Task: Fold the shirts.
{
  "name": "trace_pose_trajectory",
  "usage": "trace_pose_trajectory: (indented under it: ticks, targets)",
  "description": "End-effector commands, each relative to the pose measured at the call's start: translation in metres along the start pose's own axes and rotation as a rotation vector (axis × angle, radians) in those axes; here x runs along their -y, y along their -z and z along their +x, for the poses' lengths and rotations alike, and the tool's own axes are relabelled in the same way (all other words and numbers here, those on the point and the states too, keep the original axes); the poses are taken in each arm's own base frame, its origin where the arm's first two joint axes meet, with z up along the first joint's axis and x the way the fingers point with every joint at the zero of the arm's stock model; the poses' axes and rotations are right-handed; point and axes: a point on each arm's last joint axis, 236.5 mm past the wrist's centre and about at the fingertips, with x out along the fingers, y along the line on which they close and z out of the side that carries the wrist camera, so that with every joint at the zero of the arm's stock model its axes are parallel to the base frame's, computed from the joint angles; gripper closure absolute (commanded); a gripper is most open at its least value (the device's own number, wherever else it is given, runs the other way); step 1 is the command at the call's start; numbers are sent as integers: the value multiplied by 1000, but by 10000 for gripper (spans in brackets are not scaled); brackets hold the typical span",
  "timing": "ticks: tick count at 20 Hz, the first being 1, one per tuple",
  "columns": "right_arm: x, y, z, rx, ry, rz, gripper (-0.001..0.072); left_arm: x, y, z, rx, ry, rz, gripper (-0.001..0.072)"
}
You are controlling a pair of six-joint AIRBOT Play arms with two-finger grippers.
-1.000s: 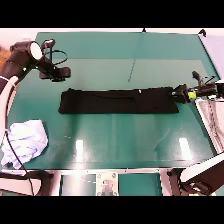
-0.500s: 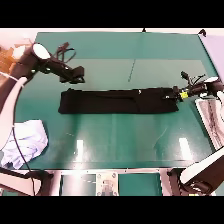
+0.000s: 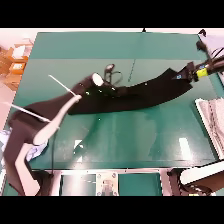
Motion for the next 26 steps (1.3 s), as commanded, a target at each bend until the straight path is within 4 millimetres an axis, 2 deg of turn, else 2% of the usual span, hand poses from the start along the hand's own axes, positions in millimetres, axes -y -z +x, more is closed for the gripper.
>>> trace_pose_trajectory:
  ticks: [1, 4, 7, 9, 11, 13, 14, 17, 19, 21, 23, 24, 26]
  targets:
    - [-60, 12, -25, 9, 22, -69, 692, 39, 6, 50, 54, 81, -31, 677]
    - [-84, 20, -23, -5, 21, -111, 692, 67, 8, 67, 47, 135, -9, 677]
    - [-92, 22, -21, -14, 20, -111, 692, 73, 23, 76, -21, 155, 0, 677]
    - [-90, 22, -21, -15, 26, -104, 692, 77, 26, 70, -49, 167, 4, 676]
    - [-90, 23, -20, -17, 26, -79, 692, 81, 23, 50, -108, 182, 31, 676]
    - [-94, 24, -18, -24, 19, -78, 692, 69, 11, 10, -183, 168, 137, 676]
    - [-98, 24, -15, -29, 13, -75, 692, 55, 4, -20, -231, 135, 180, 677]
    - [-123, 25, 6, -57, -9, -103, 692, -7, -18, -119, -324, -10, 203, 677]
    - [-148, 19, 32, -43, -24, -158, 692, -49, -33, -185, -322, -118, 174, 676]
    - [-181, 9, 68, 0, -48, -199, 692, -87, -49, -243, -275, -230, 135, 677]
    - [-214, -1, 115, 48, -79, -247, 691, -118, -64, -289, -200, -337, 103, 676]
    - [-230, -4, 145, 70, -95, -264, 691, -130, -69, -306, -171, -371, 86, 677]
    - [-256, -3, 211, 90, -121, -286, 690, -143, -73, -327, -139, -390, 52, 677]
